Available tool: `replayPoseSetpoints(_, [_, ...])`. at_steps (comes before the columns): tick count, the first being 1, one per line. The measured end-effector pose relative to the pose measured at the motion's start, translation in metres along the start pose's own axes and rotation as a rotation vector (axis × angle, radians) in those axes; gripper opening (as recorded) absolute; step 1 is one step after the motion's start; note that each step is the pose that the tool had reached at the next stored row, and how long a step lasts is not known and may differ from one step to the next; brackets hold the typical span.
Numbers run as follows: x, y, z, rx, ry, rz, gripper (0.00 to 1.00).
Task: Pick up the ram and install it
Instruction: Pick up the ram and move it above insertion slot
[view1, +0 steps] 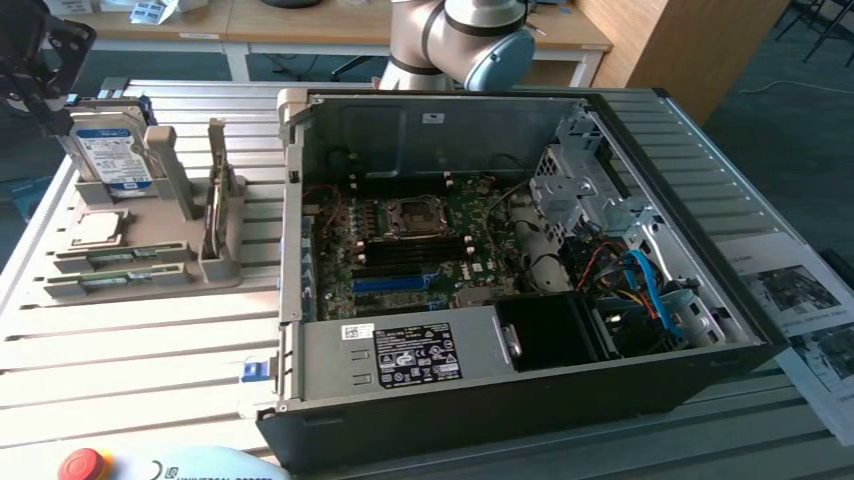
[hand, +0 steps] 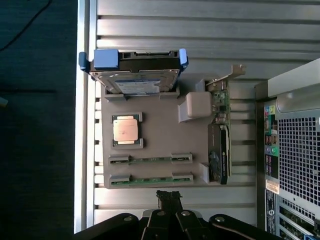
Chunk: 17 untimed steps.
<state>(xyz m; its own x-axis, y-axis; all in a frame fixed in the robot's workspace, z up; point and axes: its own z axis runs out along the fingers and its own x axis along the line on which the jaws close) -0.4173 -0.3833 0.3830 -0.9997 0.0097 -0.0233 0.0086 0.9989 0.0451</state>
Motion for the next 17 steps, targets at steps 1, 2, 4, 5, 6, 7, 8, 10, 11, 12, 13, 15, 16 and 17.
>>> replayPoseSetpoints(1, [0.0, 0.0, 0.0, -0.0002, 0.0005, -0.012, 0.1])
replayPoseSetpoints(2, [0.0, 0.0, 0.0, -0.0005, 0.0011, -0.024, 0.1])
replayPoseSetpoints(4, [0.0, 0.0, 0.0, -0.001, 0.0022, -0.047, 0.1])
replayPoseSetpoints(5, [0.0, 0.0, 0.0, -0.0014, 0.0027, -0.06, 0.1])
replayPoseSetpoints(6, [0.0, 0.0, 0.0, -0.0017, 0.0033, -0.073, 0.1])
replayPoseSetpoints(7, [0.0, 0.0, 0.0, -0.0019, 0.0038, -0.085, 0.1])
replayPoseSetpoints(8, [0.0, 0.0, 0.0, -0.0022, 0.0044, -0.097, 0.1])
replayPoseSetpoints(10, [0.0, 0.0, 0.0, -0.0028, 0.0054, -0.12, 0.1])
replayPoseSetpoints(11, [0.0, 0.0, 0.0, -0.0031, 0.006, -0.133, 0.1])
replayPoseSetpoints(12, [0.0, 0.0, 0.0, -0.0034, 0.0066, -0.145, 0.1])
replayPoseSetpoints(13, [0.0, -0.0001, 0.0, -0.0036, 0.0071, -0.158, 0.1])
replayPoseSetpoints(15, [0.0, -0.0001, 0.0, -0.0042, 0.0082, -0.181, 0.1])
replayPoseSetpoints(16, [0.0, -0.0001, 0.0, -0.0045, 0.0087, -0.193, 0.1])
replayPoseSetpoints(17, [0.0, -0.0001, 0.0, -0.0047, 0.0092, -0.204, 0.1])
